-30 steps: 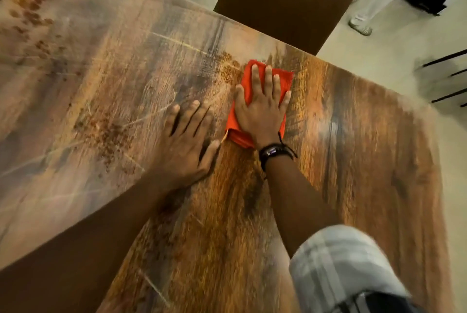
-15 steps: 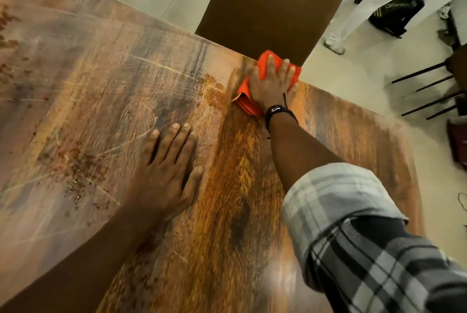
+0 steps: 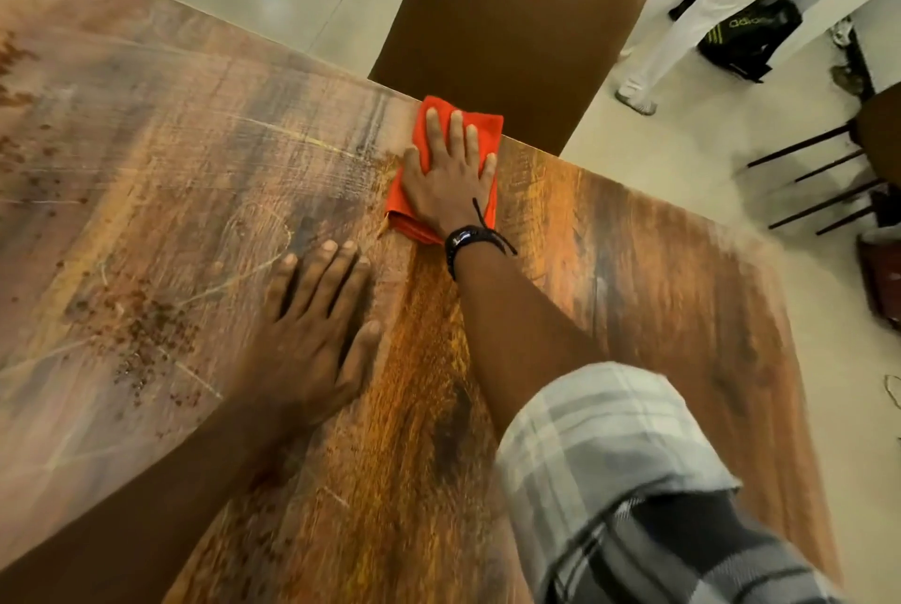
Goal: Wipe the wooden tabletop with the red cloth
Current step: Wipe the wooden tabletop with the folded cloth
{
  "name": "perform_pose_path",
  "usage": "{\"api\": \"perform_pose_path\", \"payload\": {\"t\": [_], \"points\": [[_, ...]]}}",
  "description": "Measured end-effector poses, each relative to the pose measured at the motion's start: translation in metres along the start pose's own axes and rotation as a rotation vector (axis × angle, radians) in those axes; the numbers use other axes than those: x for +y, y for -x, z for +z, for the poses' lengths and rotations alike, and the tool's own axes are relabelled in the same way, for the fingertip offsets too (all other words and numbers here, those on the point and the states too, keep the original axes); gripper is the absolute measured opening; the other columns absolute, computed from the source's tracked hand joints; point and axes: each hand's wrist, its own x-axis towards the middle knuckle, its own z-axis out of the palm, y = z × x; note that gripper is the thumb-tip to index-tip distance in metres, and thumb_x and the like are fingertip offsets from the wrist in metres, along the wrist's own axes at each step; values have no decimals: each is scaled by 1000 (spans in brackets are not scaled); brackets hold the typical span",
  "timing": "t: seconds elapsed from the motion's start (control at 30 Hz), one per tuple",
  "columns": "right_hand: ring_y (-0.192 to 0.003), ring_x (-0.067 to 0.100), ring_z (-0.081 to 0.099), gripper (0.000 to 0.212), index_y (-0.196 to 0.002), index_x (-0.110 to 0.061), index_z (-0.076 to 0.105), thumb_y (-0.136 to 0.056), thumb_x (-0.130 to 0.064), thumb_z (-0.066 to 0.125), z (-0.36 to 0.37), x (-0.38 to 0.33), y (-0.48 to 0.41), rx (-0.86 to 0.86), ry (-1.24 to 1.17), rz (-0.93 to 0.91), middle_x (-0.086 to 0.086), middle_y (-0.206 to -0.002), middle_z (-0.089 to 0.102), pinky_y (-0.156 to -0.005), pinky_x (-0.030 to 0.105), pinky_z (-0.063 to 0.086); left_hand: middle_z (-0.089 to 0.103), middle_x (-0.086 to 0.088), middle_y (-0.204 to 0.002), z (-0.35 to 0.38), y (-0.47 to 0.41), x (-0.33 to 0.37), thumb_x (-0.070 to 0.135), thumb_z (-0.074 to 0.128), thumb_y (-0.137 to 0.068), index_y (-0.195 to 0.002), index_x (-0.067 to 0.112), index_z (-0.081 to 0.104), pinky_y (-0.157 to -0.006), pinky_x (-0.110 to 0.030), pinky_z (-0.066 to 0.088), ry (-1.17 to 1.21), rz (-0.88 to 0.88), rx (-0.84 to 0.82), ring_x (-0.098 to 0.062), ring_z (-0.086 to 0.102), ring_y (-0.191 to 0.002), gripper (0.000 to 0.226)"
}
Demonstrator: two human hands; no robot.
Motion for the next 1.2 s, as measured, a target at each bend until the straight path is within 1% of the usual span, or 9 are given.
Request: {"api": "perform_pose_path", "payload": {"t": [0.13,0.3,0.4,0.57,0.73,0.87,1.03,1.13,1.2], "points": [[-155,20,-3,61,-160,-34,9,-103,-51,23,14,-2,74,62,-30,-62,-2,-169,2,-123,50,-10,24,-12,-162,-2,1,1,45,25,-100,-155,7,26,-122,-55,12,48,-16,19,-24,11,-153,67],[-155,14,-3,59,-158,-37,18,-102,-51,28,30,1,159,128,-51,-55,-7,-168,8,-125,46,-8,34,-16,-158,-3,3,2,41,29,-98,-151,2,35,-122,-55,16,-1,43,51,-28,22,-151,67],[-155,15,1,60,-157,-38,20,-100,-53,26,27,3,142,144,-34,-56,-7,-168,11,-125,47,-6,34,-17,-157,-2,1,2,41,30,-97,-150,1,36,-121,-55,17,11,14,51,-29,23,-150,67],[-155,17,-1,58,-157,-40,15,-102,-55,23,15,1,68,89,-21,-30,-6,-168,8,-122,47,-12,33,-15,-158,-1,0,0,36,32,-97,-150,2,37,-121,-55,15,31,13,68,-27,21,-151,63],[-155,19,-5,57,-159,-38,11,-105,-53,23,2,-5,-3,29,-2,7,-4,-169,1,-122,48,-11,36,-16,-157,-2,0,1,34,30,-97,-147,1,41,-119,-56,19,31,8,78,-29,25,-150,61],[-155,20,-5,58,-160,-36,10,-106,-50,25,3,-7,-8,10,6,20,-2,-169,0,-123,49,-10,37,-17,-156,0,2,-2,32,30,-97,-147,0,41,-118,-57,21,54,22,87,-30,26,-149,61],[-155,20,-3,55,-159,-37,12,-106,-48,26,12,-11,43,22,-10,-13,-2,-169,2,-123,49,-10,42,-16,-152,-3,2,-4,29,32,-99,-144,0,44,-119,-56,20,147,23,130,-29,30,-147,56],[-156,19,-1,56,-158,-37,15,-104,-50,21,25,-13,108,57,-25,-82,-3,-169,5,-124,50,-7,43,-13,-151,-6,4,-3,32,28,-101,-143,2,45,-121,-53,17,244,-17,136,-25,29,-147,54],[-156,18,2,57,-158,-37,17,-103,-51,19,35,-12,159,104,-5,-111,-4,-168,8,-124,52,-1,43,-12,-151,-7,5,-3,33,25,-102,-143,4,45,-122,-50,17,304,-40,137,-24,29,-147,55]]}}
